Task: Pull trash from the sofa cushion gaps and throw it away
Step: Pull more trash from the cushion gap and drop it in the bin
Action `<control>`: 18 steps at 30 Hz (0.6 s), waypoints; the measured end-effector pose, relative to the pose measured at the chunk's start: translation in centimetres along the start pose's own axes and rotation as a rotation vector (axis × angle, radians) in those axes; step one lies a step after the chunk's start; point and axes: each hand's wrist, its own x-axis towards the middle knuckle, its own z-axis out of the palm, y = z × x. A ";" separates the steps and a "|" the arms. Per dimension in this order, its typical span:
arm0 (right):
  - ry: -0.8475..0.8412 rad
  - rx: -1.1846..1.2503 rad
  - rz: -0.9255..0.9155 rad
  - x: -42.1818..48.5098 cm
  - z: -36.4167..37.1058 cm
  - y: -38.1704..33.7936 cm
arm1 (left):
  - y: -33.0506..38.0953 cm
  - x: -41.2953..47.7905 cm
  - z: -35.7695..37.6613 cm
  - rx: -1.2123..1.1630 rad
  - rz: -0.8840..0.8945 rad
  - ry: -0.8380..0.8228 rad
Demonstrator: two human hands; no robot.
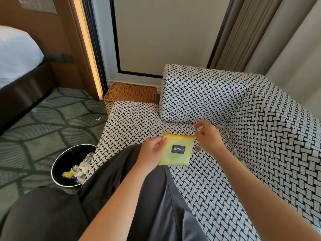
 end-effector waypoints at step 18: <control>0.078 0.739 0.229 1.0 3.7 1.4 | 0.0 2.2 2.5 0.480 0.026 -0.264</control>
